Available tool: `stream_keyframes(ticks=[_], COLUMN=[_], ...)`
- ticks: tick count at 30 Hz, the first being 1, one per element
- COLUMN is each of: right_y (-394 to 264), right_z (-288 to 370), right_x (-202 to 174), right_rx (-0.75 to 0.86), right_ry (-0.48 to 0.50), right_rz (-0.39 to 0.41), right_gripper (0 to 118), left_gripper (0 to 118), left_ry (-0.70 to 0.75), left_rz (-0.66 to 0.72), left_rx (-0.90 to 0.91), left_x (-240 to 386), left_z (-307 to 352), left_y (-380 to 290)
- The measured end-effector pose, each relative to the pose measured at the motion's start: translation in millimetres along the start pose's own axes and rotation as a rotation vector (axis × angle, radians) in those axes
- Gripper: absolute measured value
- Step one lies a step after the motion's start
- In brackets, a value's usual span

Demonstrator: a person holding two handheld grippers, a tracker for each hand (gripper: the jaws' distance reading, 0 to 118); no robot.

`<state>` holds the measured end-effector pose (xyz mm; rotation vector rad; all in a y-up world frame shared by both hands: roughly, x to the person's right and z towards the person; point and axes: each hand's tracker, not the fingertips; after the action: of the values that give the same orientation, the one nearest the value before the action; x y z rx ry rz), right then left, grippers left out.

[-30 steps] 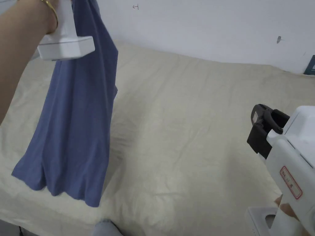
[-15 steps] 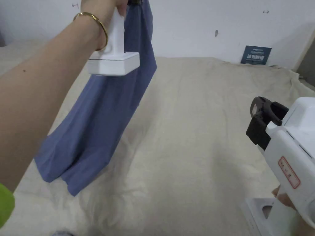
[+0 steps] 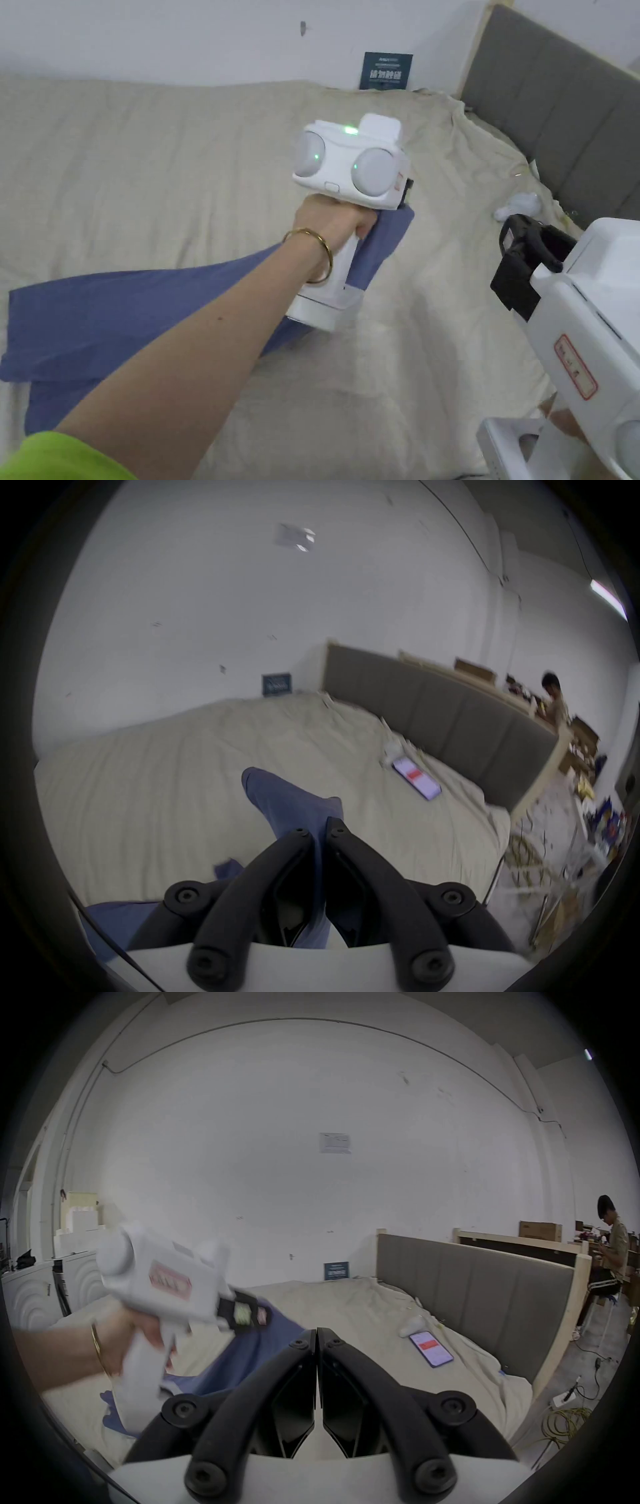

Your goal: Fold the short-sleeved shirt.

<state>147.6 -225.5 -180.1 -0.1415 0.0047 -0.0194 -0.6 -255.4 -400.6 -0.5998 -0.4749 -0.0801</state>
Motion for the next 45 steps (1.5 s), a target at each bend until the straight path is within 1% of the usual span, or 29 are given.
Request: stream_keyframes(ticks=[2,4,6,7,8,9,10,11,14,17,18,21,23,27,29,31,34,36,38,39,42,43,44,45], right_y=[-4,-7,-11,-12,-13,-14,-15,-16,-14,-10,-7,-1,1,2,2,-1,-4,-7,-10,-11,-16,-17,-18,-20], right_z=[0,0,-2,-4,-5,-6,-7,-9,-13,-20,-22,-32,-39,-50,-53,-56,-56,-55,-54,-53,-52,-51,-49,-48], right_x=[10,19,25,28,30,31,32,33,28,21,15,4,-2,-19,-28,-36,-51,-57,-62,-64,-68,-69,-70,-72], right_rx=[-0.011,-0.023,-0.034,-0.041,-0.046,-0.050,-0.053,-0.055,-0.056,-0.045,-0.041,-0.030,-0.026,-0.020,-0.023,-0.029,-0.025,-0.025,-0.026,-0.025,-0.024,-0.023,-0.020,-0.016], right_ry=[-0.030,-0.052,-0.072,-0.080,-0.084,-0.087,-0.091,-0.093,-0.087,-0.064,-0.056,-0.025,-0.002,0.043,0.068,0.108,0.127,0.145,0.154,0.158,0.166,0.167,0.167,0.167], right_rz=[-0.007,-0.014,-0.018,-0.020,-0.024,-0.030,-0.034,-0.036,-0.038,-0.035,-0.031,-0.030,-0.031,-0.025,-0.019,-0.025,-0.007,-0.006,-0.001,0.002,0.007,0.011,0.016,0.022], right_gripper=[0,0,0,0,0,0,0,0,0,0,0,0,0,0,0,0,0,0,0,0,0,0,0,0], left_gripper=[0,15,39,61,90,107,117,118,118,118,118,118,118,118,118,118,115,106,91,87,74,65,46,32], left_ry=[-0.022,-0.076,-0.141,-0.173,-0.195,-0.217,-0.217,-0.217,-0.173,-0.069,-0.023,0.127,0.198,0.322,0.379,0.444,0.582,0.639,0.697,0.717,0.719,0.726,0.731,0.738], left_rz=[-0.050,-0.069,-0.064,-0.063,-0.068,-0.080,-0.086,-0.090,-0.039,0.021,0.022,-0.062,-0.047,0.105,0.158,0.169,0.171,0.170,0.154,0.153,0.174,0.184,0.187,0.191], left_rx=[-0.070,-0.131,-0.180,-0.210,-0.226,-0.227,-0.207,-0.193,-0.109,-0.005,0.031,0.123,0.170,0.276,0.317,0.350,0.387,0.410,0.429,0.430,0.426,0.436,0.442,0.445], left_x=[22,41,54,58,61,62,60,58,30,-9,-22,-55,-79,-125,-142,-151,-159,-158,-155,-157,-156,-157,-156,-155], left_z=[-23,-37,-48,-57,-59,-59,-56,-49,-29,3,16,58,84,140,165,190,218,232,244,244,253,253,253,253], left_y=[-19,-39,-55,-58,-61,-62,-60,-57,-36,-16,-11,-6,-8,-27,-42,-60,-91,-112,-132,-141,-165,-172,-177,-181])
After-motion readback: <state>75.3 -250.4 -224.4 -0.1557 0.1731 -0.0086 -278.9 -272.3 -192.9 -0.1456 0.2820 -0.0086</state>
